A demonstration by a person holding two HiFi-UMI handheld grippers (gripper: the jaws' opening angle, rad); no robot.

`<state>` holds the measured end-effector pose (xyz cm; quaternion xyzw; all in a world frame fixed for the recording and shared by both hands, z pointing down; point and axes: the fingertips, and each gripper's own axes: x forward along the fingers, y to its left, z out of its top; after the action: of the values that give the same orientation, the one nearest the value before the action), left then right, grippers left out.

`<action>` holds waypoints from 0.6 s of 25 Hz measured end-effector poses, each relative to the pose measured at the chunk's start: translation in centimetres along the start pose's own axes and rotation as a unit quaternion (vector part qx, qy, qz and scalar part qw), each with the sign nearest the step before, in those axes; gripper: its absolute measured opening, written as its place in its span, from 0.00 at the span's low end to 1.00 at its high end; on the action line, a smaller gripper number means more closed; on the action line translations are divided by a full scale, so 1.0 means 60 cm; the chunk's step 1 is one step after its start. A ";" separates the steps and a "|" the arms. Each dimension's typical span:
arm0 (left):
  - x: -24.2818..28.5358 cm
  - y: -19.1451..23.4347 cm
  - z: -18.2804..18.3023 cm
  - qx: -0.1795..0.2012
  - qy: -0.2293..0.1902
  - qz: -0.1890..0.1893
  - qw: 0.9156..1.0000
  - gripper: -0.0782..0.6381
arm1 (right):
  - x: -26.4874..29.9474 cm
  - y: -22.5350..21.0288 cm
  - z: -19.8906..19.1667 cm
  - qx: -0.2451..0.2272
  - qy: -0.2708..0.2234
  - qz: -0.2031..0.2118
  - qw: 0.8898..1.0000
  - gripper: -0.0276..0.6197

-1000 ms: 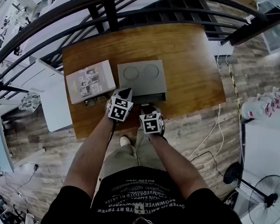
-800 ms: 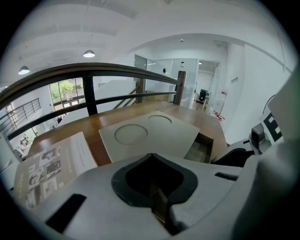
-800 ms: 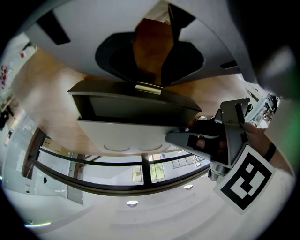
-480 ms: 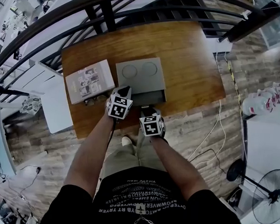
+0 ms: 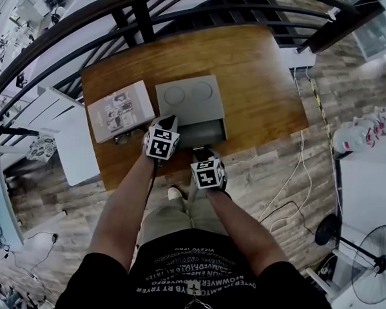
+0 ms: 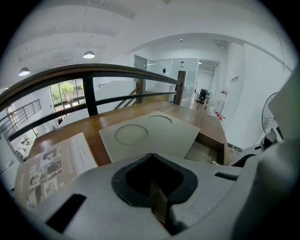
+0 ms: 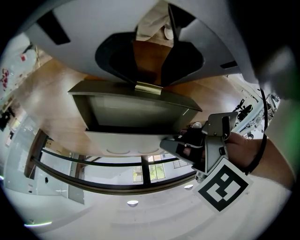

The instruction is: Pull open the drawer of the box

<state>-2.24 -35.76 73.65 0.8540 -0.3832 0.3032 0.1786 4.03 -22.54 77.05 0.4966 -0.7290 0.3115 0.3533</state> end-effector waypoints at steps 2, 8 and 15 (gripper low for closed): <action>-0.004 0.001 0.002 -0.001 0.004 0.003 1.000 0.11 | -0.002 0.001 -0.004 0.000 0.000 -0.001 1.000 0.29; -0.012 0.001 0.004 -0.005 0.015 0.007 1.000 0.11 | -0.007 0.004 -0.016 0.000 -0.002 -0.003 1.000 0.29; -0.010 0.001 0.003 0.000 0.010 0.008 1.000 0.11 | -0.018 0.010 -0.034 0.002 0.001 -0.003 1.000 0.29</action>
<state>-2.53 -35.59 73.12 0.8478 -0.3880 0.3134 0.1799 4.14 -20.17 77.23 0.4995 -0.7263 0.3124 0.3539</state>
